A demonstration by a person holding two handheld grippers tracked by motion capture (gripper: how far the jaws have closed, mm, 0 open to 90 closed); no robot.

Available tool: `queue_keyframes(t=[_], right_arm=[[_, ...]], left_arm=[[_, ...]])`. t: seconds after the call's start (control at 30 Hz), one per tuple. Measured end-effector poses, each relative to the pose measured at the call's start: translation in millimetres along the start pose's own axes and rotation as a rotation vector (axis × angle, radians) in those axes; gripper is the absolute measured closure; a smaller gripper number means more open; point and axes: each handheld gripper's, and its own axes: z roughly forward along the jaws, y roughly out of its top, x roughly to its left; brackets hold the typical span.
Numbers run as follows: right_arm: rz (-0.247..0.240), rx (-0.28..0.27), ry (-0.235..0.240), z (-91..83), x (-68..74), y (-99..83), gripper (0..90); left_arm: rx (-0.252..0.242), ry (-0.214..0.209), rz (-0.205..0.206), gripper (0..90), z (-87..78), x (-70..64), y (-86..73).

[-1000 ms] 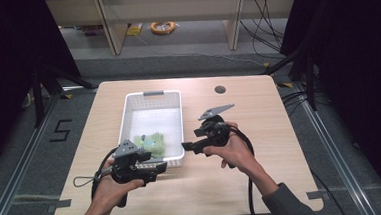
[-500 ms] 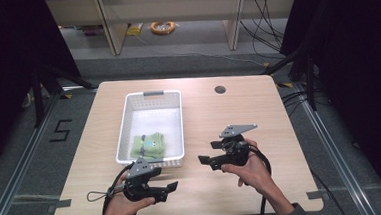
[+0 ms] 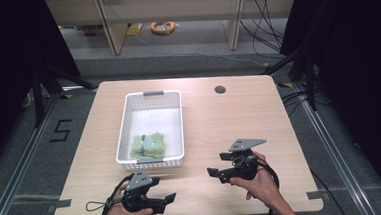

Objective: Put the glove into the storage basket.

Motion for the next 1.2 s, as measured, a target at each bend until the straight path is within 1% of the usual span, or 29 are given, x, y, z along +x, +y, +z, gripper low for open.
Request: queue_keyframes(t=[0.1, 0.13, 0.2, 0.23, 0.27, 0.3, 0.33, 0.37, 0.5, 0.53, 0.57, 0.6, 0.63, 0.67, 0.7, 0.73, 0.77, 0.8, 0.87, 0.9, 0.93, 0.97, 1.0, 1.03, 1.07, 1.1, 1.13, 1.17, 1.2], right_arm=[[0.006, 0.013, -0.008, -2.4, -0.2, -6.0, 24.1], [-0.017, 0.003, -0.021, -2.5, -1.7, -8.0, 24.1], [-0.002, 0.006, -0.009, -3.8, -1.3, -11.1, 24.1], [0.026, 0.006, -0.009, -4.3, 1.7, -13.2, 24.1], [-0.022, 0.004, -0.010, -4.7, -1.4, -14.1, 23.8], [-0.014, 0.002, -0.007, -4.8, -1.1, -16.1, 23.7], [0.013, 0.015, -0.009, -6.6, 1.8, -17.6, 23.7], [-0.010, 0.008, -0.010, -6.6, 0.0, -19.0, 23.7], [0.005, 0.022, -0.008, -8.2, 0.4, -25.5, 23.7], [0.017, 0.017, -0.005, -8.1, 2.2, -27.8, 23.7], [-0.015, 0.022, -0.026, -9.4, 0.6, -28.8, 23.6], [0.000, 0.021, -0.023, -9.4, 2.8, -30.9, 23.5], [-0.019, 0.024, -0.020, -9.9, 1.5, -32.2, 23.4], [0.010, 0.024, -0.005, -9.5, 4.4, -34.4, 23.2], [-0.031, 0.024, -0.021, -10.8, 2.6, -35.3, 22.8], [-0.031, 0.013, -0.033, -11.0, 3.2, -37.3, 22.2], [-0.028, 0.024, -0.019, -11.9, 3.4, -38.7, 21.6], [0.004, 0.028, -0.022, -13.1, 6.7, -40.7, 21.3], [-0.019, 0.023, -0.017, -14.5, 5.6, -43.5, 20.6], [-0.021, 0.012, -0.012, -14.0, 5.1, -45.2, 19.7], [-0.036, 0.017, -0.023, -15.5, 4.8, -46.6, 18.8], [-0.010, 0.015, -0.021, -16.2, 7.4, -48.7, 18.3], [0.002, 0.022, -0.011, -17.2, 7.9, -50.0, 17.9], [-0.040, 0.006, -0.018, -17.1, 4.8, -51.4, 17.5], [-0.009, 0.005, 0.000, -17.0, 7.2, -53.6, 17.0], [-0.042, 0.009, 0.003, -17.7, 4.5, -54.5, 15.8], [-0.018, 0.014, -0.016, -19.0, 7.6, -56.5, 15.9], [-0.021, 0.010, -0.001, -18.8, 7.2, -58.1, 15.9], [-0.028, 0.013, -0.012, -19.9, 7.4, -59.4, 15.9]], left_arm=[[0.005, -0.001, 0.020, 21.5, 0.7, -0.3, -2.9], [0.009, 0.002, 0.026, 21.5, 0.4, 0.4, -3.5], [0.014, 0.004, 0.026, 21.5, -0.3, 1.6, -4.8], [0.008, 0.005, 0.021, 21.4, -0.2, 1.8, -5.7], [0.003, 0.010, -0.006, 21.4, 0.1, 0.5, -7.0], [0.007, 0.012, -0.002, 21.4, -0.3, 0.7, -7.6], [0.019, 0.025, 0.033, 21.3, -1.7, 2.0, -7.9], [0.005, 0.024, 0.035, 21.3, -0.9, 1.4, -8.9], [0.024, 0.021, 0.055, 21.3, -3.4, 1.7, -10.8], [0.011, 0.029, 0.028, 21.2, -2.5, -0.8, -12.1], [0.007, 0.027, 0.052, 21.2, -2.6, -0.2, -12.2], [0.023, 0.025, 0.067, 21.1, -3.8, 0.3, -12.3], [0.020, 0.026, 0.062, 21.0, -3.6, -0.5, -13.2], [0.007, 0.031, 0.052, 20.8, -2.6, -1.7, -14.2], [0.001, 0.030, 0.061, 20.8, -2.3, -1.5, -14.7], [0.019, 0.022, 0.060, 20.8, -3.7, -1.4, -14.5], [0.016, 0.021, 0.065, 20.7, -3.5, -1.4, -15.2], [0.011, 0.019, 0.061, 20.4, -3.4, -1.6, -15.8], [0.011, 0.006, 0.065, 19.4, -4.2, -0.8, -16.6], [-0.008, 0.009, 0.061, 18.1, -3.0, -1.9, -17.7], [0.002, 0.004, 0.038, 17.1, -3.7, -3.6, -18.3], [0.016, 0.001, 0.074, 17.0, -5.0, -1.7, -17.8], [0.003, 0.002, 0.063, 16.5, -4.5, -3.1, -18.7], [0.004, 0.003, 0.064, 16.1, -4.5, -3.2, -19.1], [0.007, 0.001, 0.062, 15.2, -4.7, -3.4, -19.4], [0.016, 0.014, 0.071, 15.1, -5.0, -3.1, -20.1], [0.021, 0.000, 0.052, 15.1, -5.1, -4.3, -20.6], [0.021, -0.006, 0.072, 15.1, -5.4, -4.0, -20.6], [0.014, 0.001, 0.066, 15.2, -5.2, -5.3, -21.6]])
